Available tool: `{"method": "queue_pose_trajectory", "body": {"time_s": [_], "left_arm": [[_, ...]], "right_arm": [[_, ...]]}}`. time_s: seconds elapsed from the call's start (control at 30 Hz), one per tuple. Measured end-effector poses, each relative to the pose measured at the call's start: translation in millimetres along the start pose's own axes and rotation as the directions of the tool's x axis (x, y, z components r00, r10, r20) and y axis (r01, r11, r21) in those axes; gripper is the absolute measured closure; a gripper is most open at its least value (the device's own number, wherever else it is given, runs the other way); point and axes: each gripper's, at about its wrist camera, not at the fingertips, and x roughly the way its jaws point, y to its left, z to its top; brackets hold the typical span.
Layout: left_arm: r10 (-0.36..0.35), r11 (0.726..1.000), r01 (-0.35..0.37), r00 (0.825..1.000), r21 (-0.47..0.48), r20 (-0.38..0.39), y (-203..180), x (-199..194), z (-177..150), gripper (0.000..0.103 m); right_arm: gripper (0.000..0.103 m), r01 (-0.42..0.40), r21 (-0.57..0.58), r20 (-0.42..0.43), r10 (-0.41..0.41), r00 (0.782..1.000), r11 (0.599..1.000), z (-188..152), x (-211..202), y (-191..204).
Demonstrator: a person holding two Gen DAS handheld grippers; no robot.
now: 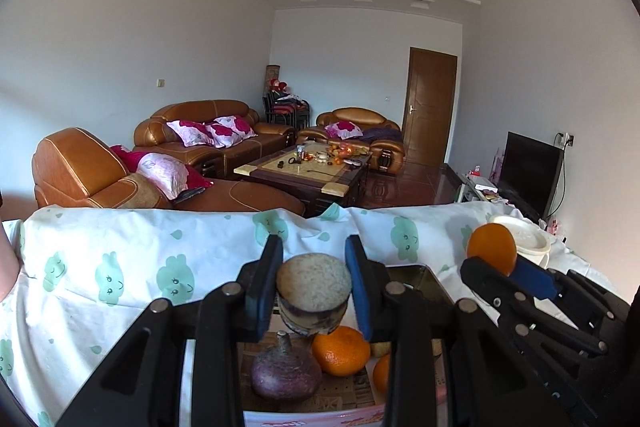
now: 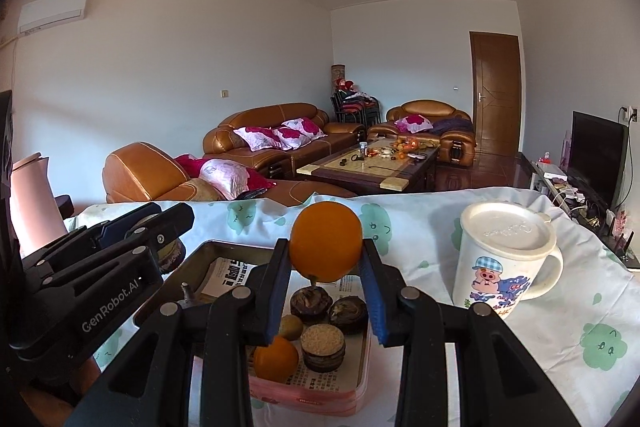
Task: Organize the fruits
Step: 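Carry the orange and round cake into the pink tin and open both tools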
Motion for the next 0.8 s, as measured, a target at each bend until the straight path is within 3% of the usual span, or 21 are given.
{"method": "queue_pose_trajectory", "body": {"time_s": [0.33,0.6,0.63,0.67,0.73,0.8], "left_arm": [[0.027,0.999,-0.029,0.998,-0.033,-0.063,6.4,28.4,-1.9,0.069],[0.075,0.996,-0.081,0.988,-0.039,-0.133,10.0,43.5,-11.4,0.069],[0.084,0.995,-0.091,0.987,-0.045,-0.136,12.0,43.9,-12.4,0.062],[0.082,0.995,-0.09,0.987,-0.052,-0.14,14.2,43.9,-12.7,0.043],[0.088,0.993,-0.097,0.987,-0.064,-0.131,15.4,40.0,-12.8,0.016],[0.089,0.994,-0.094,0.992,-0.047,-0.092,10.7,31.8,-11.4,0.006]], "right_arm": [[0.066,-0.022,0.008,-0.071,0.023,0.997,1.0,3.8,37.6,2.1],[0.066,-0.132,0.014,-0.176,0.133,0.975,0.991,-4.8,60.7,7.2],[0.066,-0.141,0.014,-0.194,0.141,0.971,0.99,-7.3,62.9,8.7],[0.065,-0.15,0.018,-0.213,0.151,0.965,0.988,-9.5,66.6,9.6],[0.059,-0.193,0.037,-0.245,0.196,0.95,0.981,-12.7,71.8,10.0],[0.047,-0.213,0.037,-0.238,0.216,0.947,0.976,-12.8,69.9,10.8]]}}
